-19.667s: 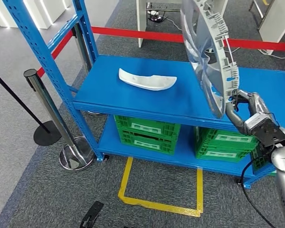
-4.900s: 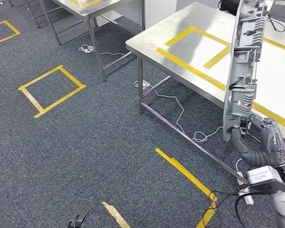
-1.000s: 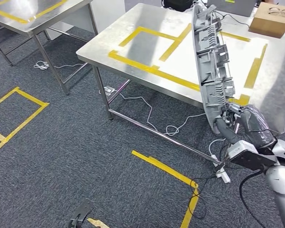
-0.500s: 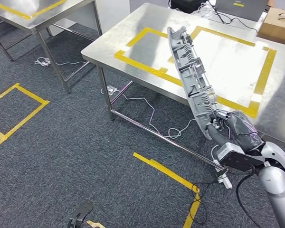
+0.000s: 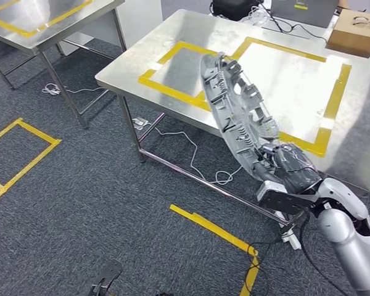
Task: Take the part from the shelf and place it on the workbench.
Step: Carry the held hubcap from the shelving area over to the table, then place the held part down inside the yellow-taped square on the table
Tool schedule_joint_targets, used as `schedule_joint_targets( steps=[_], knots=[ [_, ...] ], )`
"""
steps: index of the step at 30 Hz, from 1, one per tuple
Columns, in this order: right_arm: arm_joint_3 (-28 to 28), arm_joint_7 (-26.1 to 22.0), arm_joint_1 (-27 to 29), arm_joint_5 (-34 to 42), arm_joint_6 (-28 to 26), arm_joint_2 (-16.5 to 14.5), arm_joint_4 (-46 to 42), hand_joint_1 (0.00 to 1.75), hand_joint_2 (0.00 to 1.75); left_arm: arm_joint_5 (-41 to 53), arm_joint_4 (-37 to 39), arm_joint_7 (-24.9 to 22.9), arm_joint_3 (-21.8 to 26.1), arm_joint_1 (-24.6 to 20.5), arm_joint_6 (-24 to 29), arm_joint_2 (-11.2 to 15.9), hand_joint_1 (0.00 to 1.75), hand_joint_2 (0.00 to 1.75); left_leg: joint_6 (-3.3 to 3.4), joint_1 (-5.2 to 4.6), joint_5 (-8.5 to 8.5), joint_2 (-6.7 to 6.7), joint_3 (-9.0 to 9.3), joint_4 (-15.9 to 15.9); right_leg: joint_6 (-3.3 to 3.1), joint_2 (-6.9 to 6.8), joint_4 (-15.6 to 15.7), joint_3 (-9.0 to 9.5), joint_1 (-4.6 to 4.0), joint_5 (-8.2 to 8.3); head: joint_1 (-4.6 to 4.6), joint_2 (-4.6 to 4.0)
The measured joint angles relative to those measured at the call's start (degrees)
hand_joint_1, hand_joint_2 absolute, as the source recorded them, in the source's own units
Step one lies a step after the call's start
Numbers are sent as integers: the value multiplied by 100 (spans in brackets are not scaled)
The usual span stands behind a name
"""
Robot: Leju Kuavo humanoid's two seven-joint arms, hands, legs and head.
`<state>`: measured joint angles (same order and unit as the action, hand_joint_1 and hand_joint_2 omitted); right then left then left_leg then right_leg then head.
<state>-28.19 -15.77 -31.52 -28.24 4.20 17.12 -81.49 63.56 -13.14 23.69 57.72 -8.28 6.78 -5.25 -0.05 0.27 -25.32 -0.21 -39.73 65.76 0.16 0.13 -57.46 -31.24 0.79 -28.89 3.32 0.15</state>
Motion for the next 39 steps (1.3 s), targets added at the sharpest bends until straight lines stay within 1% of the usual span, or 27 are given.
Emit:
schedule_joint_targets(
  steps=[1,2,6,8,10,11,12,13,15,16,17,19,21,22,23,25,26,27,28,29,30,31,32,33,36,38,39],
  knots=[
    [-20,2,-12,-3,-44,-1,21,175,175,-1,0,0,0,0,0,5,0,175,28,-10,130,-1,139,-343,28,2,-2,29,-9,-38,-3,0],
    [-33,0,-19,-3,-89,1,35,175,175,-2,0,0,-1,2,0,8,0,175,52,-20,167,-1,229,-560,58,2,5,37,-16,-62,-6,0],
    [-22,-8,-7,-2,-210,43,44,175,175,-17,0,3,-2,30,2,5,0,175,165,-16,53,3,359,-751,175,-8,-115,-24,-20,-77,-15,0],
    [3,-21,4,-2,-233,76,44,175,175,-26,0,4,-2,26,5,5,0,175,224,0,20,-3,436,-788,208,-10,-602,-308,-17,-223,-28,0],
    [30,-51,41,-3,-261,107,48,175,175,-34,0,4,-2,25,8,4,0,175,264,-10,-34,-8,478,-789,230,-7,-1363,-797,-19,-500,-33,0],
    [42,-66,68,-4,-271,118,51,175,175,-35,0,4,-2,34,8,2,0,175,273,-16,-69,-9,511,-787,237,-7,-1622,-1008,-19,-578,-32,0],
    [51,-77,94,-4,-277,126,53,175,175,-35,0,4,-2,45,8,0,0,175,274,-21,-108,-10,559,-787,238,-8,-1699,-1130,-20,-549,-32,0],
    [58,-80,112,-4,-278,134,55,175,175,-35,0,4,-2,53,7,-2,0,175,269,-25,-154,-11,623,-786,229,-8,-1543,-1131,-20,-378,-34,0],
    [66,-81,128,-5,-278,155,58,175,175,-35,0,4,-2,57,7,-9,0,175,250,-28,-257,-11,766,-788,185,-14,-782,-889,-27,174,-35,0],
    [69,-81,126,-8,-280,166,62,175,175,-35,0,4,-2,52,7,-14,0,175,233,-30,-300,-11,815,-790,159,-21,-420,-770,-43,343,-33,0],
    [73,-84,122,-13,-285,172,65,175,175,-36,0,4,-2,44,7,-19,0,175,203,-30,-337,-8,836,-793,128,-26,-173,-674,-61,425,-30,0],
    [99,-87,124,-25,-308,184,64,175,175,-41,0,6,-2,39,8,-28,0,175,131,-32,-350,0,864,-764,54,-23,-6,-586,-91,376,-18,0],
    [152,-91,156,-29,-340,203,38,175,175,-49,0,10,-2,44,11,-26,0,175,64,-37,-397,6,910,-694,-12,-16,52,-446,-62,363,-12,1],
    [190,-94,175,-23,-357,225,16,175,175,-51,0,14,-2,40,15,-25,0,175,34,-34,-477,5,885,-579,-34,-21,65,-369,-43,334,-3,1],
    [237,-98,197,-10,-378,250,-10,175,175,-53,0,18,-2,33,19,-23,0,175,4,-24,-603,5,786,-351,-46,-26,74,-300,-28,302,6,1],
    [357,-114,249,34,-412,321,-62,175,175,-55,0,22,-2,35,26,-27,0,175,-46,6,-907,5,395,352,-60,-30,72,-209,-26,220,24,0],
    [418,-124,281,56,-421,359,-81,175,175,-55,0,21,-2,48,32,-27,0,175,-64,18,-1006,6,186,654,-58,-26,71,-164,-26,178,24,0],
    [478,-139,313,73,-422,400,-95,175,175,-55,0,19,-2,62,37,-26,0,175,-74,25,-1016,6,42,805,-54,-19,69,-109,-24,136,25,0],
    [535,-155,343,85,-419,442,-102,175,175,-54,0,16,-2,72,42,-25,0,175,-79,29,-897,6,-10,738,-46,-11,68,-40,-19,87,26,0],
    [588,-170,375,90,-417,478,-104,175,175,-53,0,13,-2,76,48,-22,0,175,-78,32,-670,6,21,476,-35,-6,67,37,-12,34,26,0],
    [637,-183,410,90,-416,507,-104,175,175,-52,1,8,-2,78,52,-21,0,175,-72,34,-343,6,90,78,-13,-3,67,103,-7,-23,25,0],
    [678,-190,447,85,-416,534,-103,175,175,-52,2,3,-3,78,57,-21,0,175,-59,26,-94,6,151,-277,13,1,64,157,-5,-74,20,0],
    [714,-195,485,73,-421,551,-102,175,175,-54,3,-3,-3,78,63,-22,0,175,-27,15,79,5,193,-530,44,7,63,172,-7,-109,15,0],
    [750,-199,524,53,-426,573,-102,175,175,-56,4,-11,-3,84,69,-25,0,175,6,2,170,4,200,-666,75,14,65,167,-11,-133,10,0],
    [864,-220,621,-42,-438,609,-102,175,175,-74,4,-27,-2,94,97,-27,0,175,123,-14,143,-2,217,-706,177,18,70,146,-1,-213,9,0],
    [926,-228,662,-128,-440,614,-84,175,175,-94,4,-27,-2,78,121,-25,0,175,186,6,115,-6,268,-738,221,13,-248,-12,5,-409,-1,0],
    [948,-229,676,-175,-441,616,-64,175,175,-102,4,-26,-2,71,132,-23,0,175,214,10,102,-9,289,-748,225,11,-600,-205,6,-560,-8,0]
  ],
)
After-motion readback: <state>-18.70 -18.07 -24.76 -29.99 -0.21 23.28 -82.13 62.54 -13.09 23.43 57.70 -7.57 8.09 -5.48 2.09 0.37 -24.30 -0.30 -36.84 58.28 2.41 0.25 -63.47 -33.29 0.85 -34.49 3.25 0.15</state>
